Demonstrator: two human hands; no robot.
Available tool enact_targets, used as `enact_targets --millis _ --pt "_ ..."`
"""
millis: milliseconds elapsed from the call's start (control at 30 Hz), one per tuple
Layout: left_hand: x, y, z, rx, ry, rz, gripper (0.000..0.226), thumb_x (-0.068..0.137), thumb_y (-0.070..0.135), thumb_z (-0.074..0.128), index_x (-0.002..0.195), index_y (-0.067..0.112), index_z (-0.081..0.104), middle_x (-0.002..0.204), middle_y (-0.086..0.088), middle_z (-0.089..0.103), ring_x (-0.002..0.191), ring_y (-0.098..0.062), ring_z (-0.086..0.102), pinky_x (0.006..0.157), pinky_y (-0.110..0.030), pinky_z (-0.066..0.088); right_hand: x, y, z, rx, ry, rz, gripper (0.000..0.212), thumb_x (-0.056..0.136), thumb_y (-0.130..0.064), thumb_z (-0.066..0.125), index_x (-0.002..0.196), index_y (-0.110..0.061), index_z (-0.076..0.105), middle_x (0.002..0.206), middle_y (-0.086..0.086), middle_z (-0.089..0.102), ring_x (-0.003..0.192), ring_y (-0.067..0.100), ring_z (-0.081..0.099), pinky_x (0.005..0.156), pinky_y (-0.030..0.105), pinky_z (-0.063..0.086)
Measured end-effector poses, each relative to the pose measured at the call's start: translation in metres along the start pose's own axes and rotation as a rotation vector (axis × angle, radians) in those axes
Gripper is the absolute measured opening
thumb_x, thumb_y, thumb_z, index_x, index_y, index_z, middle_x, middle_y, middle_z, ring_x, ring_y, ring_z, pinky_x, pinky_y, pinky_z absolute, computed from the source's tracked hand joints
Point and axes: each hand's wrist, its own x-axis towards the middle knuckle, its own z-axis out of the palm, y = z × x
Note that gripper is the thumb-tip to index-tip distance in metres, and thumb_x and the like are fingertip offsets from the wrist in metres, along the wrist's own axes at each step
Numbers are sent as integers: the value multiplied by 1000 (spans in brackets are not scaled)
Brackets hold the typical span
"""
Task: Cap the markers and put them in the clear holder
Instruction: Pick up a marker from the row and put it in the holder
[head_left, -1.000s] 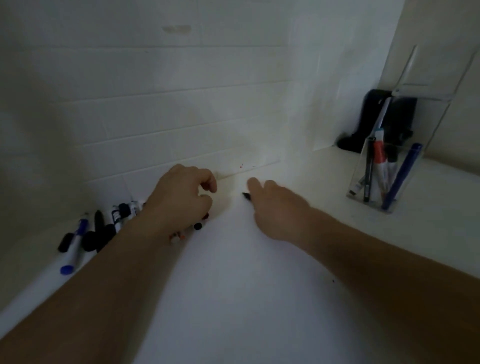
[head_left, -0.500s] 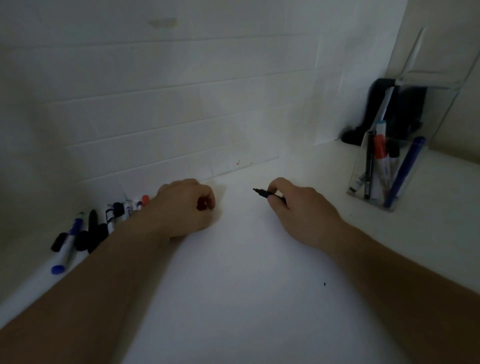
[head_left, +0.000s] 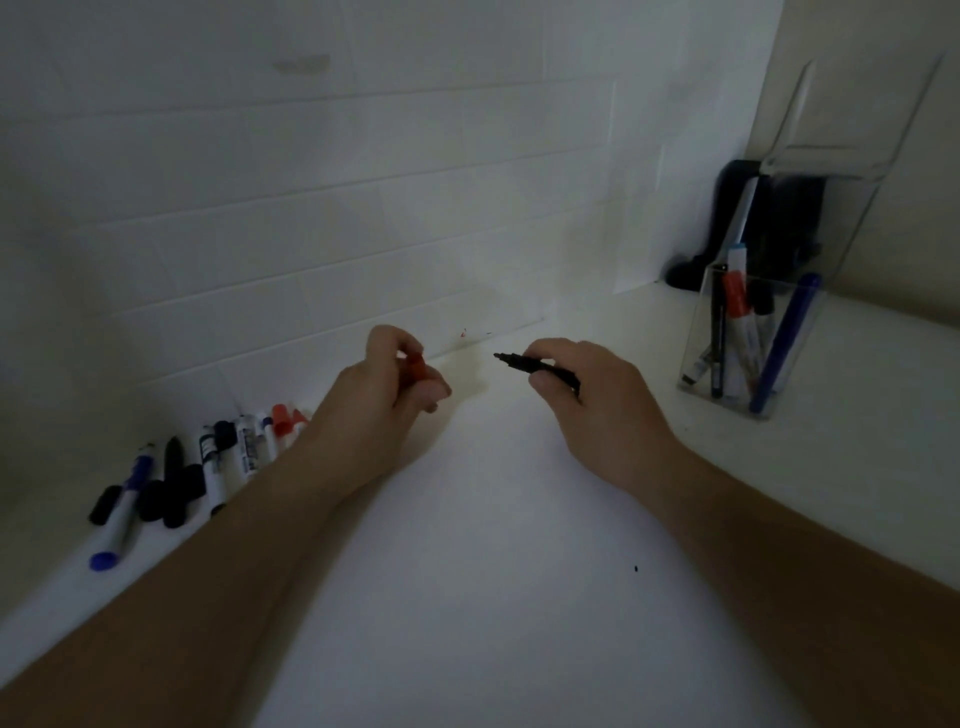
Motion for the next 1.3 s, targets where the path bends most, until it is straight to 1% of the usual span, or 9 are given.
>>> enact_targets --millis 100,267,400,567,767,867,1000,1167,1300 --pt "-3 8 -1 -89 70 -60 14 98 35 57 102 28 46 90 13 72 77 -6 65 56 -27 49 2 0 0 6 61 -24 18 99 -26 58 115 -30 66 92 -2 60 85 16 52 78 31 40" --pt "-4 7 4 -8 11 13 6 98 31 58 104 32 61 95 18 66 86 0 60 71 -32 51 0 -1 2 -16 62 -98 17 96 -26 65 112 -32 68 89 -8 55 85 15 51 77 26 35" --pt "-1 5 6 6 21 35 10 98 29 58 105 33 64 87 20 63 77 5 56 64 -23 40 0 0 5 -47 24 -135 19 96 -27 65 112 -34 68 92 -10 54 90 17 51 77 26 34" --pt "0 7 10 0 21 76 10 97 28 60 104 32 66 86 22 64 79 8 55 63 -13 36 0 2 8 -54 2 -127 20 95 -30 65 114 -38 68 94 -10 57 93 18 53 82 31 43" --pt "-1 9 16 27 -8 137 9 95 29 63 104 29 63 81 15 61 77 1 54 63 -11 36 0 -2 9 -70 -18 -189 22 95 -31 67 116 -32 71 90 -8 61 84 13 56 75 29 45" --pt "-1 9 18 47 -9 154 6 97 29 60 103 28 60 80 12 59 75 -2 53 61 -13 35 0 -4 5 -98 -11 -231 23 95 -32 66 117 -27 73 90 -6 67 82 13 60 76 35 50" --pt "-1 10 20 13 3 190 5 98 26 58 103 27 59 81 13 58 74 -3 52 62 -14 35 0 -6 3 -133 -28 -246 26 96 -40 60 116 -29 73 89 -7 67 81 13 59 75 37 50" --pt "-2 15 28 -44 -23 224 2 99 23 56 101 24 56 85 12 61 77 -6 56 64 -24 41 -1 -14 2 -153 -66 -283 23 99 -43 55 109 -31 71 82 -11 61 75 8 52 70 29 43" --pt "-3 14 33 -79 -37 192 3 100 21 54 97 23 53 80 15 58 73 -3 54 61 -21 36 -1 -16 1 -150 -56 -302 22 97 -42 57 104 -28 73 81 -10 65 72 7 52 68 26 39"
